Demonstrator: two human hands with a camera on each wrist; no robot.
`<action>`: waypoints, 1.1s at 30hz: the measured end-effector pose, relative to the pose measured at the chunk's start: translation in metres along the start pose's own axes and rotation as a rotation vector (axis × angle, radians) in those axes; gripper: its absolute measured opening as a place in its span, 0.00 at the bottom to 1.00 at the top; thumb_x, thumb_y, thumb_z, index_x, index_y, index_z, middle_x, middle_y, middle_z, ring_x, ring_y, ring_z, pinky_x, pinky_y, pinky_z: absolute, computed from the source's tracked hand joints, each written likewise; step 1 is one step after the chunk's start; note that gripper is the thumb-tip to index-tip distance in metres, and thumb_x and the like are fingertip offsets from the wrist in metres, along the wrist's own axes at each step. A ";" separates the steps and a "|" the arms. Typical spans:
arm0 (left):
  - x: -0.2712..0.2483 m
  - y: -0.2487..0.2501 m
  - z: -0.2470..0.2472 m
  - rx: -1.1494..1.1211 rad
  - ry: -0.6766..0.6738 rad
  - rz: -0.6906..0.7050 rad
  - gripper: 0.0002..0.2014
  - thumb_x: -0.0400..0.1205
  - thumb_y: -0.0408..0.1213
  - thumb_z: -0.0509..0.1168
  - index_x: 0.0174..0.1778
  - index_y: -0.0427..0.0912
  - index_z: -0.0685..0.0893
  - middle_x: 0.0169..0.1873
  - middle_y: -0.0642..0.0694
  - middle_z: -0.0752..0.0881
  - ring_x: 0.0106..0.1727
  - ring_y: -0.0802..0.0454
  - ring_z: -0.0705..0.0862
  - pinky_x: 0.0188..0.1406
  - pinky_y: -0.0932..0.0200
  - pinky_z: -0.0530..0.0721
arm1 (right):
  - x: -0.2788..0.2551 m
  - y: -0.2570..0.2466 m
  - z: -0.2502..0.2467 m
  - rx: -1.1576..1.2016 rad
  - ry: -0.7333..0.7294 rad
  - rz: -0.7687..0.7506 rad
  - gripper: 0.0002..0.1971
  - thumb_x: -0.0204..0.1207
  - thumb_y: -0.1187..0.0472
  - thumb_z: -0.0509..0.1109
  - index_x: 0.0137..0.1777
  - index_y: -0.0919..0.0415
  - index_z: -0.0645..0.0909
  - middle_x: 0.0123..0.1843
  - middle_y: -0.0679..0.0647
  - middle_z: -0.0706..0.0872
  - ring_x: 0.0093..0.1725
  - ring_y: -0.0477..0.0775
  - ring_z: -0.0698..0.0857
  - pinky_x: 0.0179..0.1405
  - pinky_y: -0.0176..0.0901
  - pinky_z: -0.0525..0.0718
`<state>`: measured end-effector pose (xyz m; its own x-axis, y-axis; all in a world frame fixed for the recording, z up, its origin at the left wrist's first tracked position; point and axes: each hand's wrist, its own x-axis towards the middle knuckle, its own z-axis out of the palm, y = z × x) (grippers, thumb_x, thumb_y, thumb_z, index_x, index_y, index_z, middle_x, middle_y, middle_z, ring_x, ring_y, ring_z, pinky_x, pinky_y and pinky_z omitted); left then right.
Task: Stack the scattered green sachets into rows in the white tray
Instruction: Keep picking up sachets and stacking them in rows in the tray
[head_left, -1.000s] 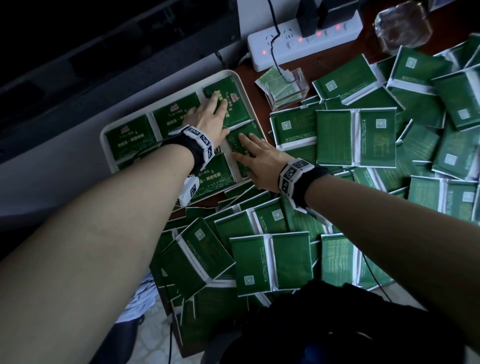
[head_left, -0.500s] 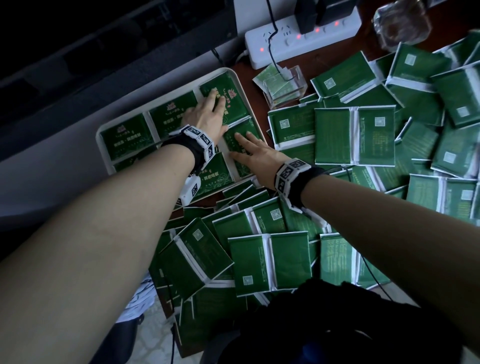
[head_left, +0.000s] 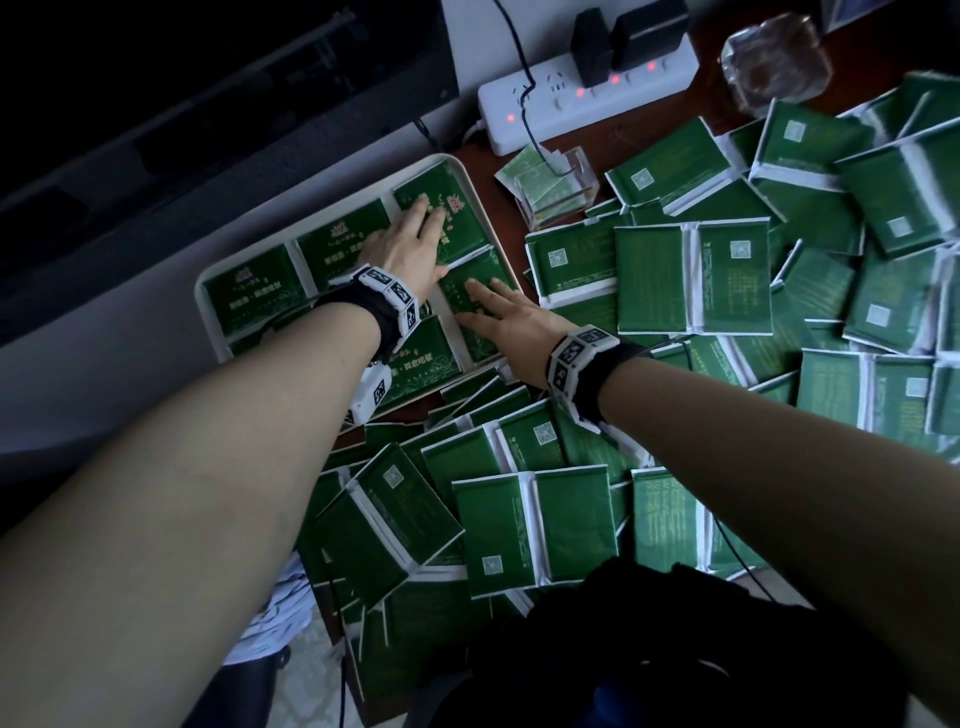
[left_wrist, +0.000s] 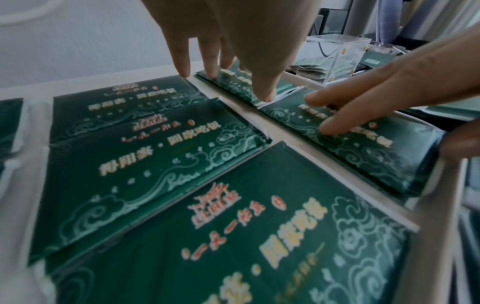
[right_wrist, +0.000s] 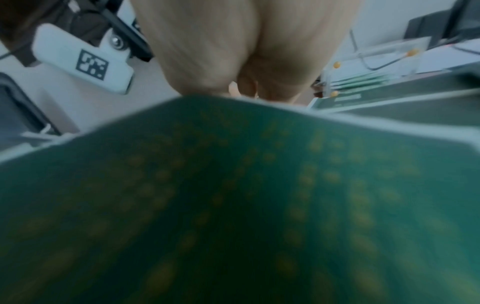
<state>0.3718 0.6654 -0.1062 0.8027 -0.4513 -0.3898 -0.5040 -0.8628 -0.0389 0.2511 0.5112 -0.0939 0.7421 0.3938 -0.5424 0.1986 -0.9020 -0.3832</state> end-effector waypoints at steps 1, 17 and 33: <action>-0.003 0.001 -0.003 0.004 0.005 0.003 0.36 0.84 0.44 0.67 0.85 0.40 0.58 0.86 0.39 0.53 0.82 0.37 0.63 0.71 0.37 0.74 | -0.004 0.000 -0.002 0.021 0.006 0.020 0.45 0.76 0.74 0.68 0.88 0.52 0.51 0.89 0.56 0.38 0.87 0.62 0.42 0.85 0.53 0.52; -0.089 0.190 -0.100 0.074 -0.054 0.220 0.13 0.85 0.38 0.62 0.64 0.46 0.84 0.60 0.40 0.86 0.59 0.38 0.85 0.52 0.51 0.84 | -0.197 0.042 -0.028 0.050 0.256 0.444 0.17 0.79 0.67 0.61 0.64 0.59 0.84 0.60 0.61 0.87 0.60 0.64 0.86 0.57 0.53 0.87; -0.100 0.516 -0.146 0.058 -0.007 0.433 0.14 0.84 0.38 0.61 0.64 0.51 0.84 0.62 0.42 0.86 0.60 0.40 0.84 0.57 0.51 0.85 | -0.480 0.255 0.024 0.141 0.378 0.872 0.16 0.77 0.67 0.63 0.59 0.60 0.87 0.57 0.61 0.88 0.55 0.63 0.87 0.53 0.49 0.88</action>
<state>0.0780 0.2316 0.0466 0.5112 -0.7670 -0.3878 -0.8111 -0.5798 0.0776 -0.0694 0.0968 0.0507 0.7549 -0.5108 -0.4114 -0.5812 -0.8117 -0.0586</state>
